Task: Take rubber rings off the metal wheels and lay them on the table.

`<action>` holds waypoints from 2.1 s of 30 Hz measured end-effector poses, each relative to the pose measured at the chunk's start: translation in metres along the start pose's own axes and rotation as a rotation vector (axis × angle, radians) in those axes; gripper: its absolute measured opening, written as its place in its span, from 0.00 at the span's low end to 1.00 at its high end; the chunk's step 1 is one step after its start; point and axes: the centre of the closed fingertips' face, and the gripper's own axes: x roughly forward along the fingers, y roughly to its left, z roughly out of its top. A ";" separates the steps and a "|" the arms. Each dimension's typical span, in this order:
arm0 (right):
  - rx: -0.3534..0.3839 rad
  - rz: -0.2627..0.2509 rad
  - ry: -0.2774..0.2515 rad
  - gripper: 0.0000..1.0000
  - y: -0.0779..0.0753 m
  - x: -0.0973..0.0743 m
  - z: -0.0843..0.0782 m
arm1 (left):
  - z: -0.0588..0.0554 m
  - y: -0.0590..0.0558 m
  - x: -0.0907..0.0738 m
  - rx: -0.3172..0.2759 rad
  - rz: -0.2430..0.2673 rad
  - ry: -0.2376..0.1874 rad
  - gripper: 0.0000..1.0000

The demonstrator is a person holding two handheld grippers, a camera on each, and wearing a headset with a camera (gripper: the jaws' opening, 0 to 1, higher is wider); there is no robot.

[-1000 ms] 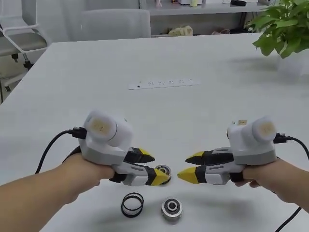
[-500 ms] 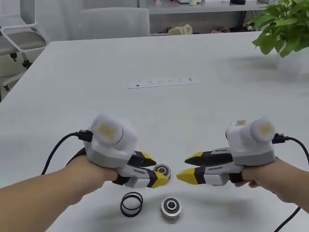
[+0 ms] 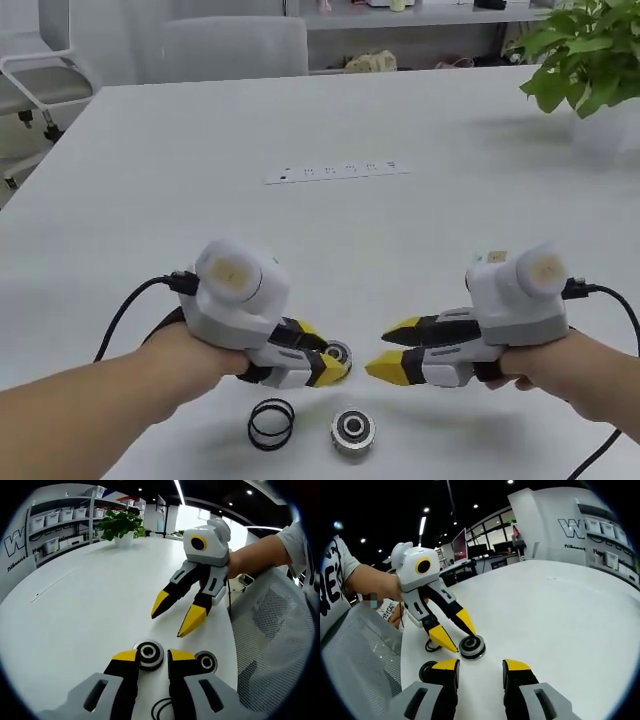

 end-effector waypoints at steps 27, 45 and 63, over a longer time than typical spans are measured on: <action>-0.026 0.014 0.028 0.31 0.005 0.008 -0.001 | 0.000 0.006 0.002 0.090 0.076 0.007 0.07; -0.081 0.050 0.080 0.27 0.013 0.031 -0.003 | 0.000 0.007 0.003 0.090 0.077 0.000 0.07; -0.129 0.018 0.090 0.17 0.011 0.035 -0.006 | 0.000 0.007 0.003 0.084 0.088 -0.002 0.07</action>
